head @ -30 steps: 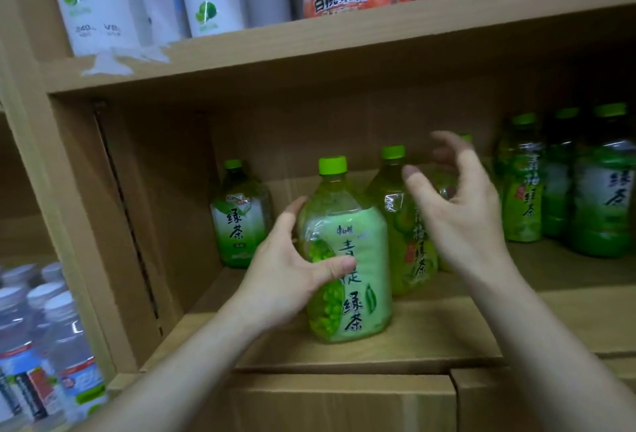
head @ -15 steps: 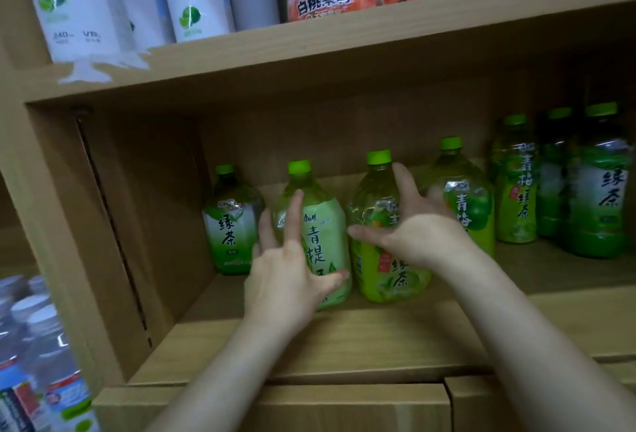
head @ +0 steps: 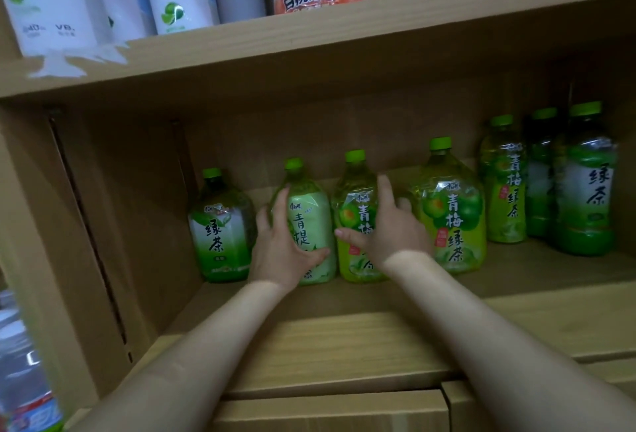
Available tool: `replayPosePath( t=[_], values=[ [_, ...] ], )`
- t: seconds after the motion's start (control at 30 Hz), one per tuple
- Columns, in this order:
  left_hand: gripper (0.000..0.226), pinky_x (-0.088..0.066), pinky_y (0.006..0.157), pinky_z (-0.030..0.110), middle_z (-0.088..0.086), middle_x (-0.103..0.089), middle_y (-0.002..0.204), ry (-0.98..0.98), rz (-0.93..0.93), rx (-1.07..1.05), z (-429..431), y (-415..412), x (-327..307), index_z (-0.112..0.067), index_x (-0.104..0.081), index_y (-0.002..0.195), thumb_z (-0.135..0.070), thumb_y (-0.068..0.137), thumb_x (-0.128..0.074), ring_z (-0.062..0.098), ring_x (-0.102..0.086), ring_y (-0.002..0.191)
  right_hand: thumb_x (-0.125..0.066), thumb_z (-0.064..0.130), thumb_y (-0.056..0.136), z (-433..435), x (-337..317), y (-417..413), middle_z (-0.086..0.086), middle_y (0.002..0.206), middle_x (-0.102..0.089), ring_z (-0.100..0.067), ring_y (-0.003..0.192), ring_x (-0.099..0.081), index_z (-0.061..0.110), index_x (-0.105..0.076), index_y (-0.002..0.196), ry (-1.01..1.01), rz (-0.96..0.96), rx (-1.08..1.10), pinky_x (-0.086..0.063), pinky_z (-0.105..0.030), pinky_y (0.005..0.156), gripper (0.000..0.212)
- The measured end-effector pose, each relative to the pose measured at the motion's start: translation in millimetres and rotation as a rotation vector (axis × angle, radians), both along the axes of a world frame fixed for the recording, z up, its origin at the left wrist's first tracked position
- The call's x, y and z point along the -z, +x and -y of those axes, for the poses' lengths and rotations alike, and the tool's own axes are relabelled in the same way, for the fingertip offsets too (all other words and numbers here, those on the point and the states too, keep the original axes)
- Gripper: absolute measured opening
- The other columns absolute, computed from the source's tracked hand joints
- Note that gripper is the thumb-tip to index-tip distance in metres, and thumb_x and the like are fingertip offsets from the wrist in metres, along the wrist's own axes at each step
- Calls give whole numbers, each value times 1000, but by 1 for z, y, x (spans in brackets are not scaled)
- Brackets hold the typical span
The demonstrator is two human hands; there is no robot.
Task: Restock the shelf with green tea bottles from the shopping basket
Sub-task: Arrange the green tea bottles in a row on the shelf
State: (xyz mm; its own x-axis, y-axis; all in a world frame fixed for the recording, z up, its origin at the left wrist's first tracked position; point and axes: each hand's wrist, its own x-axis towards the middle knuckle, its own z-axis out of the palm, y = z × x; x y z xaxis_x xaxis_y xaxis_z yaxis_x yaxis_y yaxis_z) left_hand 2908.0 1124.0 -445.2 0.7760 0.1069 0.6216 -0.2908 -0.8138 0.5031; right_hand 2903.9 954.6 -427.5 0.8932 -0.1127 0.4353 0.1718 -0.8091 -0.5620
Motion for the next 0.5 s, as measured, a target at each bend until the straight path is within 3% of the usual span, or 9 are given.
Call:
replayPosePath(
  t=[0.1, 0.2, 0.23, 0.3, 0.37, 0.43, 0.5],
  values=[
    [112, -28, 109, 44, 15, -21, 151, -5, 43, -42, 6, 6, -5, -36, -12, 147, -40, 62, -84, 34, -26, 138, -68, 61, 74, 16, -4, -11, -13, 150, -32, -36, 120, -54, 37, -7, 150, -46, 86, -21, -49, -42, 88, 101],
    [99, -20, 113, 50, 7, -6, 157, 279, 159, -72, 25, -1, -13, -47, -12, 144, -59, 66, -72, 30, -6, 143, -71, 58, 72, 46, -6, -24, -14, 133, -44, -35, 117, -50, 32, -31, 145, 49, 454, 83, -48, -44, 87, 88],
    [97, -18, 113, 53, 2, 1, 158, 377, 151, -62, 31, -4, -14, -54, -7, 142, -63, 67, -69, 29, 0, 144, -73, 59, 69, 58, -5, -21, -16, 136, -41, -37, 123, -44, 33, -30, 145, 94, 464, 138, -45, -47, 92, 92],
    [98, -14, 112, 62, -4, 9, 158, 481, 80, -69, 41, -3, -13, -61, 5, 139, -67, 69, -64, 28, 7, 145, -77, 61, 63, 79, -4, -8, -18, 151, -27, -39, 135, -33, 38, -13, 150, 239, 230, 172, -38, -51, 103, 111],
    [100, -12, 110, 67, -1, 3, 159, 521, 39, -108, 45, 2, -7, -61, 15, 136, -69, 72, -61, 30, 10, 145, -80, 60, 58, 89, 0, 6, -15, 155, -28, -38, 133, -41, 40, 2, 150, 345, 13, 113, -40, -47, 103, 125],
    [101, -13, 109, 69, 1, -6, 159, 539, 53, -141, 45, 6, -3, -59, 19, 137, -69, 73, -59, 31, 10, 145, -81, 62, 55, 89, 5, 14, -15, 146, -43, -35, 118, -57, 42, 2, 149, 322, 0, 94, -47, -44, 98, 127],
    [101, -17, 107, 69, 1, -11, 157, 571, 85, -173, 46, 9, -2, -55, 19, 139, -69, 74, -58, 33, 7, 145, -82, 63, 53, 82, 8, 22, -16, 140, -50, -34, 112, -61, 39, -2, 149, 305, 45, 71, -49, -43, 96, 126]
  ],
)
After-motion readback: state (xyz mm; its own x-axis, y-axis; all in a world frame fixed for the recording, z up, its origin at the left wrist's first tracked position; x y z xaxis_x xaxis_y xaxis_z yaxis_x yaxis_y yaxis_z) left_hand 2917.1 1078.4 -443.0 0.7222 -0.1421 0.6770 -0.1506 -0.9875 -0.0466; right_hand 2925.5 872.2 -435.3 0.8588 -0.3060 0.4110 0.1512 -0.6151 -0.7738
